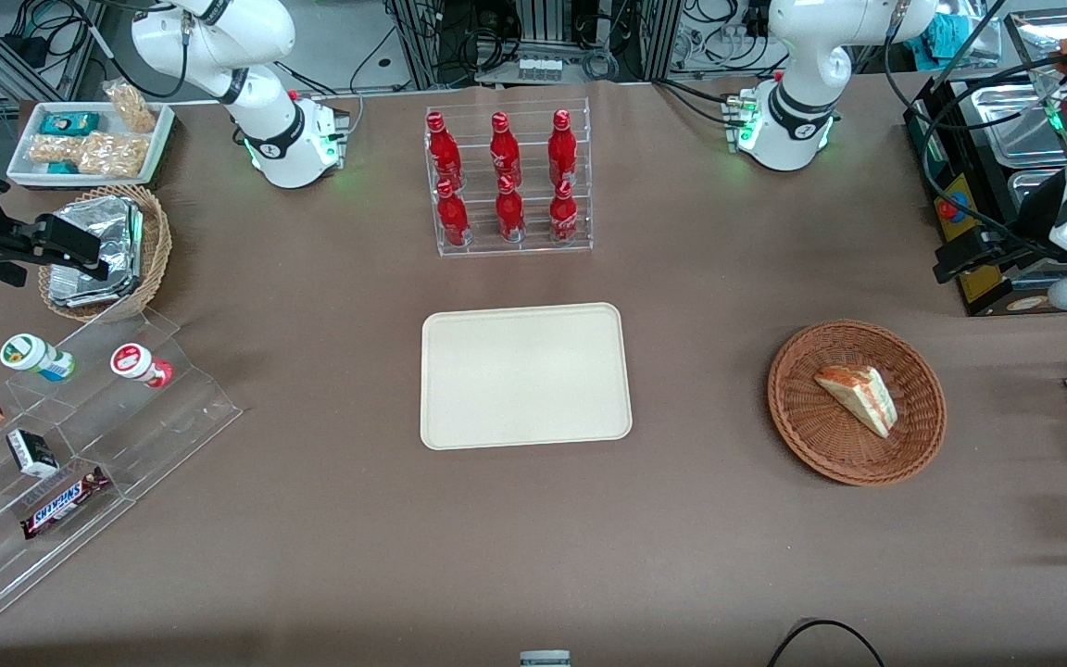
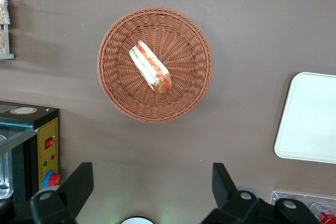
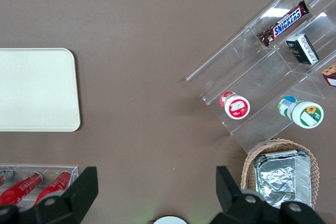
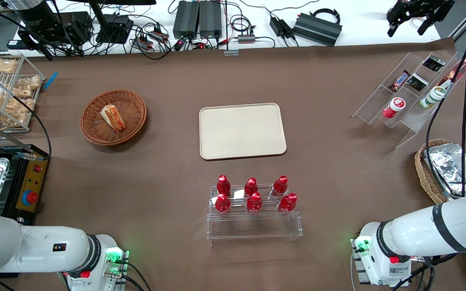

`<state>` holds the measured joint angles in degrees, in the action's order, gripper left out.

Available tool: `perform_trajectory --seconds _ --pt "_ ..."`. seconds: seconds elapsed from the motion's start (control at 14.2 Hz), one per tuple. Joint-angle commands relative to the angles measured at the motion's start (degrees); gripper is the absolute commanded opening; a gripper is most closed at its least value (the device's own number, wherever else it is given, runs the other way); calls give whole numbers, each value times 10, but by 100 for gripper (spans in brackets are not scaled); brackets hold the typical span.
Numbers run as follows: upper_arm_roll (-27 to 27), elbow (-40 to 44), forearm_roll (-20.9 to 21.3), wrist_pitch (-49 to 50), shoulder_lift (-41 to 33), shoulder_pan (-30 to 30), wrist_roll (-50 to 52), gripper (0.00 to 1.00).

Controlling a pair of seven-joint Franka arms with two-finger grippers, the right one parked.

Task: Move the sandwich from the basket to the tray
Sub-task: 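Move the left gripper over the sandwich in the wicker basket, then lower the left gripper and close it on the wrapped sandwich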

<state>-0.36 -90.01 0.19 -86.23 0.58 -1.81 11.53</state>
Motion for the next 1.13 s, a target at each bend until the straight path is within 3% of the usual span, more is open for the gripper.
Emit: perform_trajectory --seconds 0.0,0.35,0.85,1.06 --pt "-4 1 -6 11 -6 1 -38 100" --pt "-3 -73 -5 -40 32 7 -49 100" --pt "0 -330 -1 -417 52 32 -40 100" --pt "1 -360 -8 -471 55 50 16 100"
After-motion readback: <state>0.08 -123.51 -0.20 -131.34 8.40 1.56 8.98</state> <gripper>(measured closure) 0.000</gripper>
